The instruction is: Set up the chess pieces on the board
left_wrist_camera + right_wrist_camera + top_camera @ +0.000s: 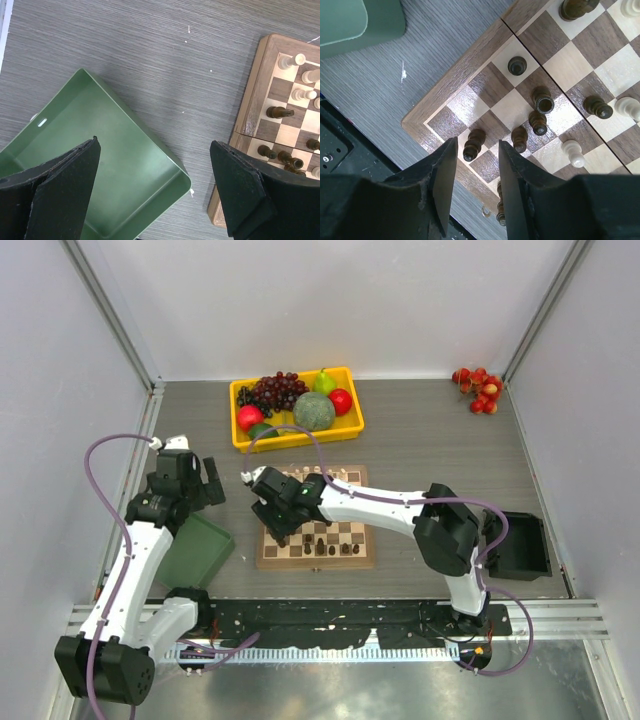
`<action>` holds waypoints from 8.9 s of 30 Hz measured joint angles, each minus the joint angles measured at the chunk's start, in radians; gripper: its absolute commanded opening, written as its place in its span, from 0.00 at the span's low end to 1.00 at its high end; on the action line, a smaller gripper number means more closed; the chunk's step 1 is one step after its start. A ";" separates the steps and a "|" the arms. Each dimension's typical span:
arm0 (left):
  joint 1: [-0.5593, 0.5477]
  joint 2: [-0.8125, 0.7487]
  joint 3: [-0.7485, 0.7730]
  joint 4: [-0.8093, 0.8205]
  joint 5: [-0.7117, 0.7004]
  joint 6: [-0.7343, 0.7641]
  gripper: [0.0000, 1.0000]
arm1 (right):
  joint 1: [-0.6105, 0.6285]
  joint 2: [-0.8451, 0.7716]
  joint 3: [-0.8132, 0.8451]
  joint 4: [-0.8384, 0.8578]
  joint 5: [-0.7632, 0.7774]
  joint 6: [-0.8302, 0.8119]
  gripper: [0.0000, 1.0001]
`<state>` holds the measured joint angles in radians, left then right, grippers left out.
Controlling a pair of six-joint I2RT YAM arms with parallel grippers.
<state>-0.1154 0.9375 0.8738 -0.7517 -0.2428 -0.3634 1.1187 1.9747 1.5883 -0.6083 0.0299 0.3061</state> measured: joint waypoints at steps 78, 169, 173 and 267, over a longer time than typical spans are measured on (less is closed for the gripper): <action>0.000 0.005 -0.044 0.023 0.146 0.007 0.94 | -0.069 -0.220 -0.137 -0.015 0.167 0.036 0.48; -0.212 0.713 0.253 0.171 0.471 0.144 0.17 | -0.187 -0.397 -0.373 0.092 0.147 0.164 0.48; -0.215 0.697 0.253 0.158 0.465 0.144 0.16 | -0.187 -0.397 -0.373 0.092 0.147 0.164 0.48; -0.624 0.298 -0.093 0.100 0.251 -0.153 0.43 | -0.191 -0.397 -0.405 0.130 0.122 0.191 0.48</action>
<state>-0.7395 1.2350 0.7803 -0.6521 0.0086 -0.5167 0.9279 1.5772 1.1835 -0.4786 0.1516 0.4969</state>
